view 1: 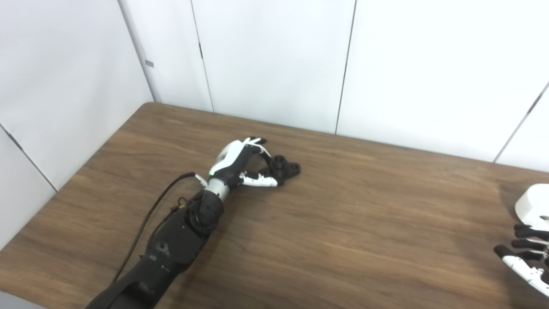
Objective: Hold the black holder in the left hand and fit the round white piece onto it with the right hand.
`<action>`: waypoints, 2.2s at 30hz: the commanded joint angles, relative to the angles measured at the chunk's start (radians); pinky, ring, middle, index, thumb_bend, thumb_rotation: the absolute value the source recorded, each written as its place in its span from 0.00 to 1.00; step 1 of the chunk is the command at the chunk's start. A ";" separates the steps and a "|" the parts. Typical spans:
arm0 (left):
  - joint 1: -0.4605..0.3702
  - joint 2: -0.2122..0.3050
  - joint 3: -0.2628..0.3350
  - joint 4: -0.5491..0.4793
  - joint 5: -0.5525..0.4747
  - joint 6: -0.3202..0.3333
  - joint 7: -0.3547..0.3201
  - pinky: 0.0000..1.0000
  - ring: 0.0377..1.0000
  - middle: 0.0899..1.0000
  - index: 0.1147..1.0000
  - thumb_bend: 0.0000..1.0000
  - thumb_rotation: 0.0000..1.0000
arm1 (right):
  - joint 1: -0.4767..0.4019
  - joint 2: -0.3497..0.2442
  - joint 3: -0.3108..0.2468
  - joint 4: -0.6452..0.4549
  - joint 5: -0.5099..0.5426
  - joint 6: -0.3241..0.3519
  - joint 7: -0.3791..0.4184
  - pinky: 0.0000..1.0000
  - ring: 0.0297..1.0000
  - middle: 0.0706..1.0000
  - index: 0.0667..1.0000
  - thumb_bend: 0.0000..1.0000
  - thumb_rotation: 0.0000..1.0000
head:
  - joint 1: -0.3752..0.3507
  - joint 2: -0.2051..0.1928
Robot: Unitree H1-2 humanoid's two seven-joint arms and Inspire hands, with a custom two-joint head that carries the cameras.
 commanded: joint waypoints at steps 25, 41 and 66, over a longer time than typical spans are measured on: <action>0.011 -0.106 -0.188 -0.197 0.057 0.006 -0.271 1.00 1.00 0.92 0.41 0.52 0.06 | -0.067 0.022 0.037 -0.045 -0.018 -0.126 -0.021 0.44 0.51 0.63 0.46 0.51 0.14 | -0.216 0.032; -0.001 -0.140 -0.340 -0.212 0.266 0.054 -0.305 1.00 0.98 0.89 0.41 0.52 0.06 | -0.087 -0.053 0.007 -0.217 -0.025 -0.043 0.016 0.47 0.54 0.63 0.46 0.50 0.15 | -0.344 0.052; 0.022 -0.051 -0.341 -0.153 0.401 0.002 -0.203 0.95 0.95 0.85 0.41 0.52 0.06 | -0.451 -0.561 0.149 -0.141 -0.551 0.264 0.356 0.72 0.86 0.86 0.79 0.82 0.29 | -0.805 -0.109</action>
